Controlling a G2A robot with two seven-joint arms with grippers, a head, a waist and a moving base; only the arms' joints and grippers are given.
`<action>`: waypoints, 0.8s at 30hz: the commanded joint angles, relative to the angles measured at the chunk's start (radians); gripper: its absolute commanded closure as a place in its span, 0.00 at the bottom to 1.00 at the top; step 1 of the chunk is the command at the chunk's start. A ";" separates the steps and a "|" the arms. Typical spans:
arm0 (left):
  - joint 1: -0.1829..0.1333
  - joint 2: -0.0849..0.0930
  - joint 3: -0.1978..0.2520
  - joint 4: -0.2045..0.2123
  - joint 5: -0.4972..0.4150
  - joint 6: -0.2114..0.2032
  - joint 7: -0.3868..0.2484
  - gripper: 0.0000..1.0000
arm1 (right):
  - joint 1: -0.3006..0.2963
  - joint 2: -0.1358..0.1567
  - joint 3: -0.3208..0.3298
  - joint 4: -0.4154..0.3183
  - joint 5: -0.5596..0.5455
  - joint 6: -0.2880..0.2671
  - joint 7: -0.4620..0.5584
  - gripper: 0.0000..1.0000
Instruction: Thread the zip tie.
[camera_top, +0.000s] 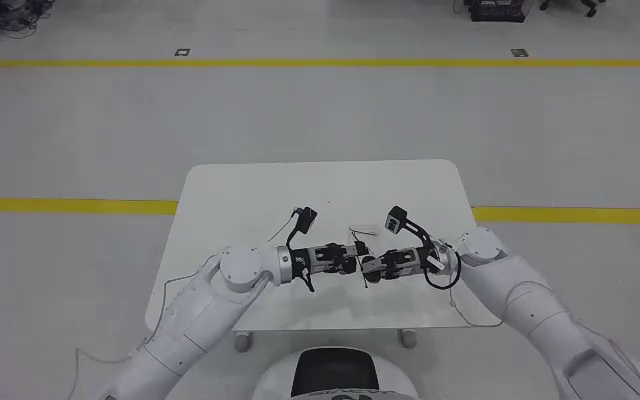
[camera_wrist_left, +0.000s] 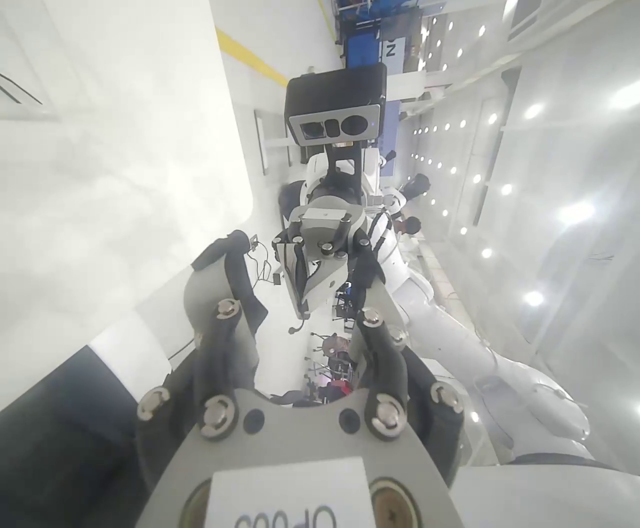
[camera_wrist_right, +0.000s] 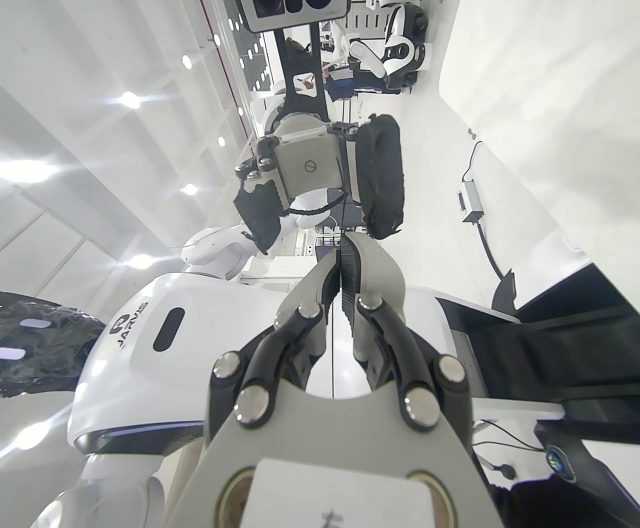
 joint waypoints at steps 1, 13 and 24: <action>0.000 0.001 0.002 0.002 -0.001 -0.001 -0.001 0.59 | 0.003 0.000 -0.007 0.003 0.003 -0.002 0.000 1.00; -0.005 0.006 0.011 0.010 -0.013 -0.008 0.000 0.74 | 0.031 -0.003 -0.052 0.024 0.009 0.000 0.000 1.00; -0.011 0.010 0.020 0.013 -0.018 -0.007 0.003 0.82 | 0.045 -0.001 -0.071 0.034 0.023 -0.005 0.000 1.00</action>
